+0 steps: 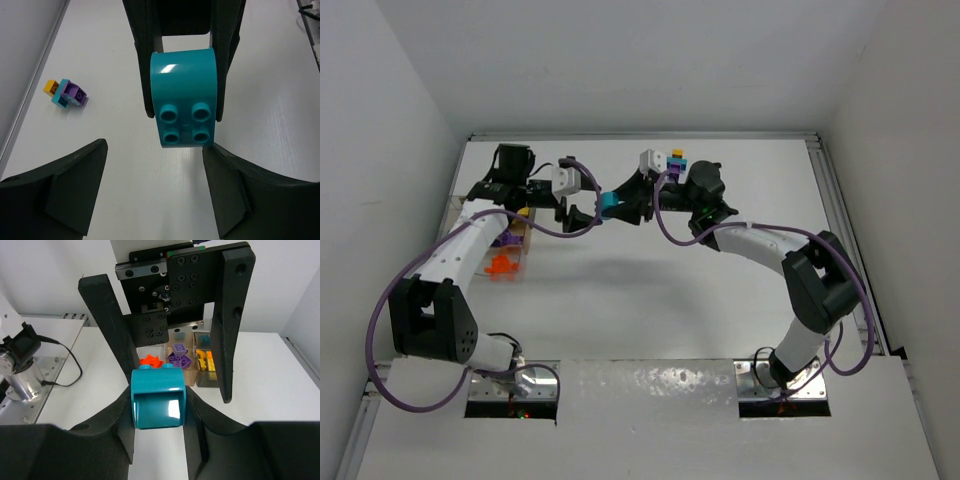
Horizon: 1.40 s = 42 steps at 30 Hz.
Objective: Sort the legos into containers by color
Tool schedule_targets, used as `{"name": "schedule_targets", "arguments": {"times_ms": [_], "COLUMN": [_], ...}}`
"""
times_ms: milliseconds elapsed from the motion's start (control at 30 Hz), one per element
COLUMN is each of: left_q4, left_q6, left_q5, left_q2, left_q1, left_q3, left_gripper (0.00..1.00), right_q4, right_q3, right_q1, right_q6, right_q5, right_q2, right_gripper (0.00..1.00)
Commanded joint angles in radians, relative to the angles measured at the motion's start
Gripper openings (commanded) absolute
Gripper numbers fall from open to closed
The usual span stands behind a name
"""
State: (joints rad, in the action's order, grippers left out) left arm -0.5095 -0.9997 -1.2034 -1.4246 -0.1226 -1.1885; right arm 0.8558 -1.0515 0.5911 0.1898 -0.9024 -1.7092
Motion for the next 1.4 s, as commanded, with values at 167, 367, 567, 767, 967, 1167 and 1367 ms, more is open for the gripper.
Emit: {"name": "schedule_targets", "arguments": {"times_ms": [167, 367, 567, 767, 967, 1167, 1367], "left_q4": [-0.066, -0.006, 0.071, 0.235, 0.280, 0.102, 0.051], "left_q6": [-0.071, 0.009, 0.094, 0.261, 0.313, 0.181, 0.408], "left_q5": [-0.108, -0.121, -0.122, -0.117, -0.047, 0.184, 0.503], "left_q2": [0.035, 0.038, 0.038, 0.046, 0.055, 0.061, -0.002], "left_q1": [0.003, 0.003, 0.005, 0.003, 0.003, 0.024, 0.273], "left_q3": [-0.025, -0.022, -0.017, 0.023, 0.040, 0.053, 0.047], "left_gripper": [0.75, 0.65, 0.53, 0.32, 0.04, 0.00, 0.00], "right_q4": [0.032, 0.035, 0.031, 0.042, 0.035, 0.107, 0.165], "right_q3": [-0.036, -0.028, -0.027, -0.027, -0.010, 0.062, 0.137], "right_q1": [0.004, 0.004, 0.007, 0.010, 0.010, -0.028, -0.134], "right_q6": [-0.078, -0.101, -0.095, -0.090, -0.076, -0.001, 0.122], "right_q5": [0.016, 0.030, 0.022, 0.022, 0.017, 0.115, 0.273], "right_q2": [-0.006, -0.015, -0.021, -0.023, -0.026, 0.006, 0.042], "right_gripper": [0.00, 0.00, 0.00, 0.00, 0.00, 0.80, 0.99]}}
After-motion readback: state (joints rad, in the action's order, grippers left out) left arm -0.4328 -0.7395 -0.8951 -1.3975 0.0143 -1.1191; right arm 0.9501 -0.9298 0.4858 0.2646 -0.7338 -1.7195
